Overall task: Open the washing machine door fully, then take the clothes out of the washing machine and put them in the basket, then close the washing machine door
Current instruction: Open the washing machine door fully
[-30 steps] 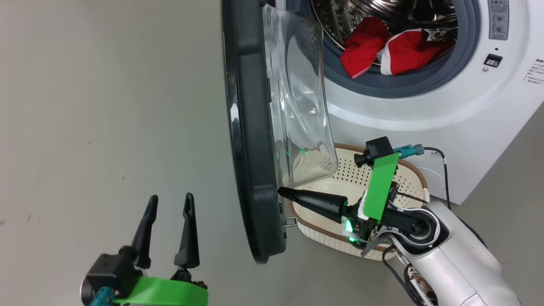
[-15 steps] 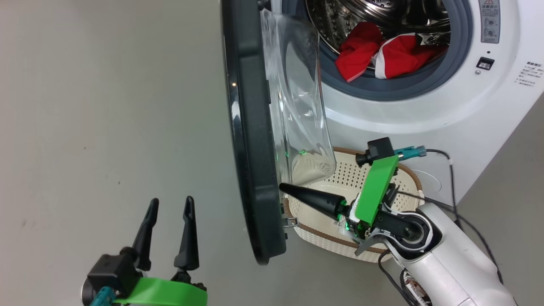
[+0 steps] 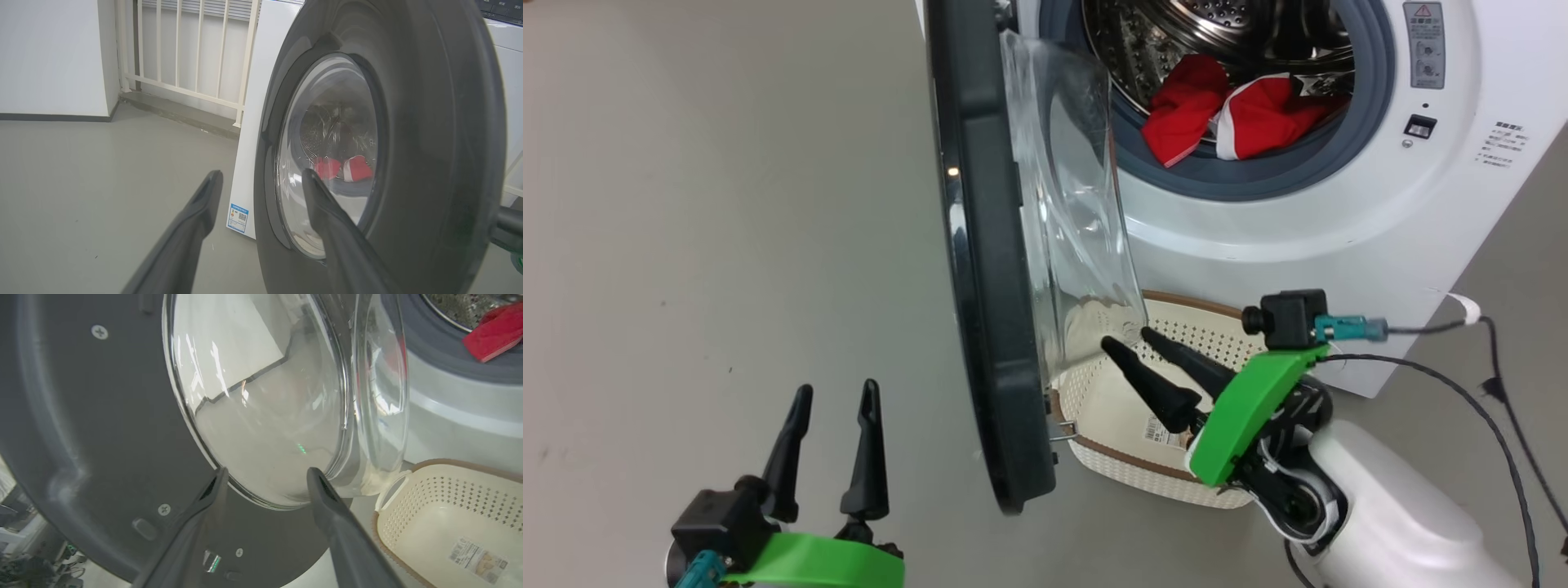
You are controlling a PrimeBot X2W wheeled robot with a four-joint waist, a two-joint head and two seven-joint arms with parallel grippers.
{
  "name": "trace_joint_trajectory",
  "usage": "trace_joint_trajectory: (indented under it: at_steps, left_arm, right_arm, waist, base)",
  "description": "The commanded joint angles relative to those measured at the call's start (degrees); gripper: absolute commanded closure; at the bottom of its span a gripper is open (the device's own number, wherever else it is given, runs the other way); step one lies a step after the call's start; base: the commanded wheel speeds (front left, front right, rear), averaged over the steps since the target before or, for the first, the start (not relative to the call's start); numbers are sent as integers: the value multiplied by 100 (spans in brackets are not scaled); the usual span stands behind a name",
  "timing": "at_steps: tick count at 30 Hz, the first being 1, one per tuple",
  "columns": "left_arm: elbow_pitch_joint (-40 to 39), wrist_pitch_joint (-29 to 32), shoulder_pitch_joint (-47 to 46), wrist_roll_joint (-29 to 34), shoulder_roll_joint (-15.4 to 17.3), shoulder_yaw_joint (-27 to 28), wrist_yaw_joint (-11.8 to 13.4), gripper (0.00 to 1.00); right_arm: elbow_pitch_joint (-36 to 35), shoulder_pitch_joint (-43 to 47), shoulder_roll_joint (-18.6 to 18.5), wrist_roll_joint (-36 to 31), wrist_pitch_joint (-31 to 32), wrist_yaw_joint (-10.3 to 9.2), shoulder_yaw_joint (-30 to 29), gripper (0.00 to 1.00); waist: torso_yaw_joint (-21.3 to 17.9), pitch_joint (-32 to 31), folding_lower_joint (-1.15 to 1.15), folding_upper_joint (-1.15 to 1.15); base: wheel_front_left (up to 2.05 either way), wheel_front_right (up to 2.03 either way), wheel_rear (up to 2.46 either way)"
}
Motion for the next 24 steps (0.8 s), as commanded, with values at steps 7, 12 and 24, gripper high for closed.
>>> trace_joint_trajectory:
  at_steps: [7,12,24]
  left_arm:
    - [-231,-45,46,194,83,312,-94,0]
    - [-386,-45,114,273,83,369,-92,0]
    - [-759,-45,257,399,83,383,-8,0]
  right_arm:
    - [607,-20,66,-2197,-1682,29,-31,0]
    - [904,68,344,-3537,-2164,29,-688,0]
    - [-488,1227,681,-5275,-2251,29,-2408,0]
  waist:
    - [-129,-104,0,0]
    - [-187,-166,0,0]
    - [-262,-249,0,0]
  base:
    - [0,0,0]
    - [0,0,0]
    - [0,0,0]
